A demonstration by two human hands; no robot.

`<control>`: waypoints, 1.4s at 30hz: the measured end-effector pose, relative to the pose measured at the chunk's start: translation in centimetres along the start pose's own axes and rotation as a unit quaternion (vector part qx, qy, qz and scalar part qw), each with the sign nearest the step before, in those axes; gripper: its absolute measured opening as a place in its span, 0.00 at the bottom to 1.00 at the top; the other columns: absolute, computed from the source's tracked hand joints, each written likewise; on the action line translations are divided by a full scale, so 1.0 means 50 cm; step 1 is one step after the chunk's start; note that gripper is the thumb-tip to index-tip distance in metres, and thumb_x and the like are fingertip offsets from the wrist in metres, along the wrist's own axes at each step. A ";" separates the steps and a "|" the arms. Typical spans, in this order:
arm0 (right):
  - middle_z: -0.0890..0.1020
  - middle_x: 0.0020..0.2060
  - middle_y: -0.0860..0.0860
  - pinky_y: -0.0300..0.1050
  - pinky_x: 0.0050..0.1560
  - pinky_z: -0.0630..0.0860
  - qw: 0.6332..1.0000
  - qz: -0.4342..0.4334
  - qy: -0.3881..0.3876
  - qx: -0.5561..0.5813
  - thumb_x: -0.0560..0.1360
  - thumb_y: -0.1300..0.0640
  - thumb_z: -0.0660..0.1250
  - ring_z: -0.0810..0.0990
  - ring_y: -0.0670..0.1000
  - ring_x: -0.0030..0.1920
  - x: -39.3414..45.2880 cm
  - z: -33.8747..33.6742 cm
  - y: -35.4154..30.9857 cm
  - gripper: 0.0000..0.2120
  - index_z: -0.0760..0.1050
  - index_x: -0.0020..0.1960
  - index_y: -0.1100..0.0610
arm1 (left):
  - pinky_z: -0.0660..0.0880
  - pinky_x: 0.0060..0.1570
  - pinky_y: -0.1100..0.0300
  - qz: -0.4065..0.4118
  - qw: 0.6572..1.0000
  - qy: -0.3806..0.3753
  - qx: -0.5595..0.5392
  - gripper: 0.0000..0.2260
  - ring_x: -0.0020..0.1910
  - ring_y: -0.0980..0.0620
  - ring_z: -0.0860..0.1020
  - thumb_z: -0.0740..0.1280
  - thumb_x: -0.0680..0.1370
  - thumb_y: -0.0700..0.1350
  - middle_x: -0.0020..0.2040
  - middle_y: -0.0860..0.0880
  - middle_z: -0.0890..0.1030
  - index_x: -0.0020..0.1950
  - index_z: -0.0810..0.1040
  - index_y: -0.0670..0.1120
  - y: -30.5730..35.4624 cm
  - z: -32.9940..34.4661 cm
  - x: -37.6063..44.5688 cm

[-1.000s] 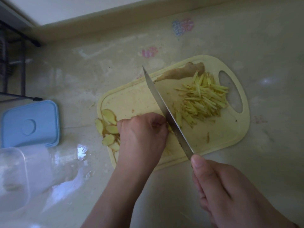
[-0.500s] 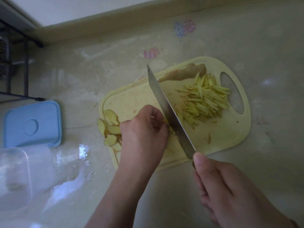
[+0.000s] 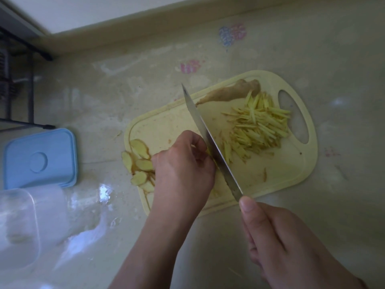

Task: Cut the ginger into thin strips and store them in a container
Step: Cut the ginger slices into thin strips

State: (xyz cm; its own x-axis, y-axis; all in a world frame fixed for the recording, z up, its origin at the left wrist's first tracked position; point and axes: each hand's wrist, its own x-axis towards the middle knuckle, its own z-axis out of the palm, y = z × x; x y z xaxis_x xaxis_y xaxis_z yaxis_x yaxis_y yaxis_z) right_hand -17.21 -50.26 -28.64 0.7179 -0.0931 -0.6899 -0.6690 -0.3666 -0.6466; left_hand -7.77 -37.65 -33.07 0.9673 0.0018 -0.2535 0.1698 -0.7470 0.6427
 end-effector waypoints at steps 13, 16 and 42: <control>0.71 0.21 0.48 0.41 0.31 0.65 0.998 -0.063 -0.013 0.020 0.67 0.23 0.45 0.69 0.46 0.23 0.037 -0.021 0.045 0.33 0.71 0.37 0.51 | 0.78 0.47 0.45 0.131 0.990 0.020 0.040 0.10 0.40 0.49 0.82 0.68 0.72 0.36 0.38 0.53 0.84 0.43 0.74 0.52 -0.051 0.004 -0.035; 0.73 0.21 0.48 0.35 0.27 0.64 0.998 -0.055 -0.025 0.036 0.66 0.23 0.47 0.71 0.44 0.22 0.008 -0.029 0.044 0.33 0.72 0.36 0.51 | 0.69 0.48 0.53 0.164 0.984 0.045 0.059 0.16 0.46 0.55 0.78 0.68 0.67 0.31 0.44 0.55 0.84 0.42 0.73 0.52 -0.079 0.001 -0.063; 0.64 0.26 0.53 0.37 0.22 0.59 0.974 0.034 -0.156 0.162 0.74 0.30 0.57 0.59 0.49 0.22 0.044 -0.123 0.032 0.28 0.67 0.38 0.57 | 0.71 0.49 0.50 0.160 0.968 0.125 0.146 0.11 0.49 0.46 0.80 0.66 0.74 0.49 0.50 0.50 0.84 0.49 0.85 0.47 -0.041 0.034 -0.039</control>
State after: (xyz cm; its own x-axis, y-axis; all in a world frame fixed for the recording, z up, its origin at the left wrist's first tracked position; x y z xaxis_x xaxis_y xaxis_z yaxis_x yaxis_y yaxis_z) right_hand -15.51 -56.76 -29.17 0.6109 0.1973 -0.7668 -0.7743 -0.0533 -0.6306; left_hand -10.31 -37.25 -35.11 0.9831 -0.1274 0.1311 -0.1714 -0.8920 0.4182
